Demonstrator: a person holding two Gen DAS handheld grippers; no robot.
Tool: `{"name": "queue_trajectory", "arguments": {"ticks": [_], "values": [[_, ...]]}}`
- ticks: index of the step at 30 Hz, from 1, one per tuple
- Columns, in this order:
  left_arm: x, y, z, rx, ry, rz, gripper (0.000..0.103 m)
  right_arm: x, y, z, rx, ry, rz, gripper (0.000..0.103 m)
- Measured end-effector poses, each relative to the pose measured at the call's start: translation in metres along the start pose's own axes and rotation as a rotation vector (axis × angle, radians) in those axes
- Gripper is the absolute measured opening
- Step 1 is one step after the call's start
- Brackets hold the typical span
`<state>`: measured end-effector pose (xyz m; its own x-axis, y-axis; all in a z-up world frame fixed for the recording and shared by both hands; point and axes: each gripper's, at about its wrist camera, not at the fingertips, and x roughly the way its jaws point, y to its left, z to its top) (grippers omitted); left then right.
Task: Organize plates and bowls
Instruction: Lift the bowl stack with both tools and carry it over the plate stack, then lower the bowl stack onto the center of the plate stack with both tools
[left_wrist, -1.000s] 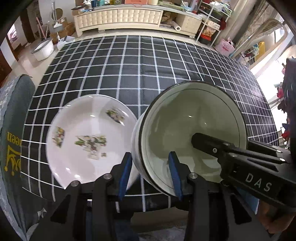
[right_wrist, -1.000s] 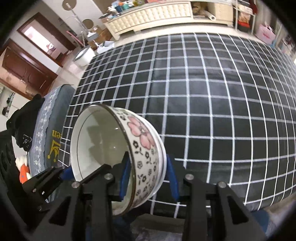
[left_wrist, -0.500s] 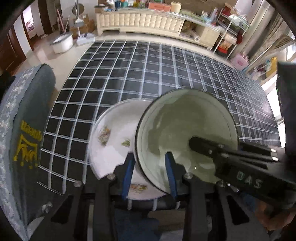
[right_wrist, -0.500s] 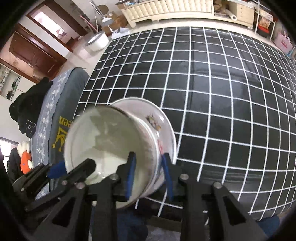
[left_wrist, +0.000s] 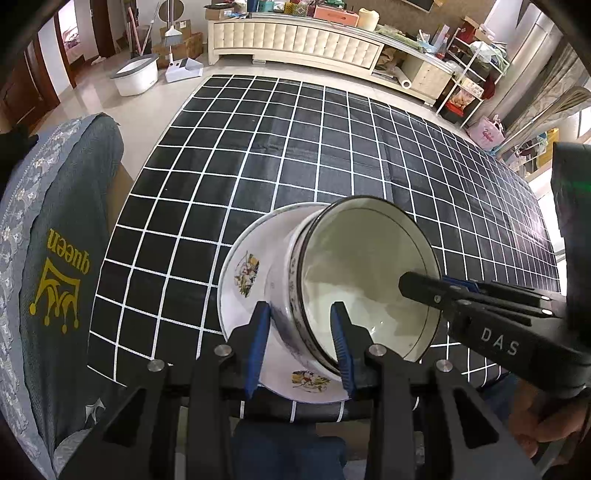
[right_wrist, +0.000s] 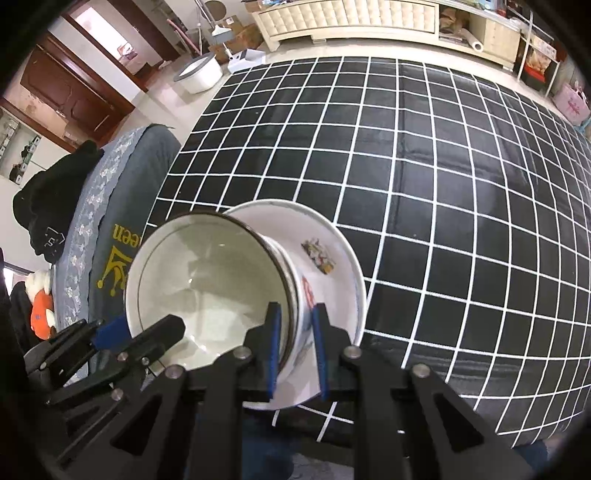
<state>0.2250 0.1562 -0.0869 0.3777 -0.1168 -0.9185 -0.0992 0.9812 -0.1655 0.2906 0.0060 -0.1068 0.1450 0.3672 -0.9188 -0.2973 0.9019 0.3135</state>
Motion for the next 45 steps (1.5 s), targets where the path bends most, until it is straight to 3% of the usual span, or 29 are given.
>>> {"name": "queue_trajectory", "arguments": {"ticks": [6,12,18,32,39,42,44,45], "values": [[0.006,0.001,-0.003,0.004,0.005,-0.021,0.031,0.010,-0.018,-0.009,0.040,0.032,0.002,0.021],[0.012,-0.016,-0.005,0.037,0.014,-0.055,0.031,0.017,-0.037,-0.019,0.101,0.073,0.062,0.025],[0.025,-0.020,-0.007,0.043,0.043,-0.035,0.034,0.015,-0.028,-0.019,0.049,0.059,0.039,0.026],[0.027,-0.003,-0.004,0.022,0.026,-0.011,0.036,0.025,-0.005,-0.009,-0.037,0.064,0.033,0.028],[0.010,0.000,-0.004,0.044,-0.037,0.025,0.036,0.011,0.000,-0.005,-0.086,-0.019,-0.026,0.029],[0.009,0.005,0.001,0.028,-0.050,0.025,0.042,0.006,-0.005,0.001,-0.071,-0.040,-0.020,0.041],[0.012,0.010,0.004,0.010,-0.048,0.041,0.049,0.004,-0.007,0.004,-0.068,-0.057,-0.041,0.057],[0.014,0.015,0.006,-0.003,-0.041,0.033,0.050,0.004,-0.007,0.004,-0.068,-0.058,-0.052,0.058]]}}
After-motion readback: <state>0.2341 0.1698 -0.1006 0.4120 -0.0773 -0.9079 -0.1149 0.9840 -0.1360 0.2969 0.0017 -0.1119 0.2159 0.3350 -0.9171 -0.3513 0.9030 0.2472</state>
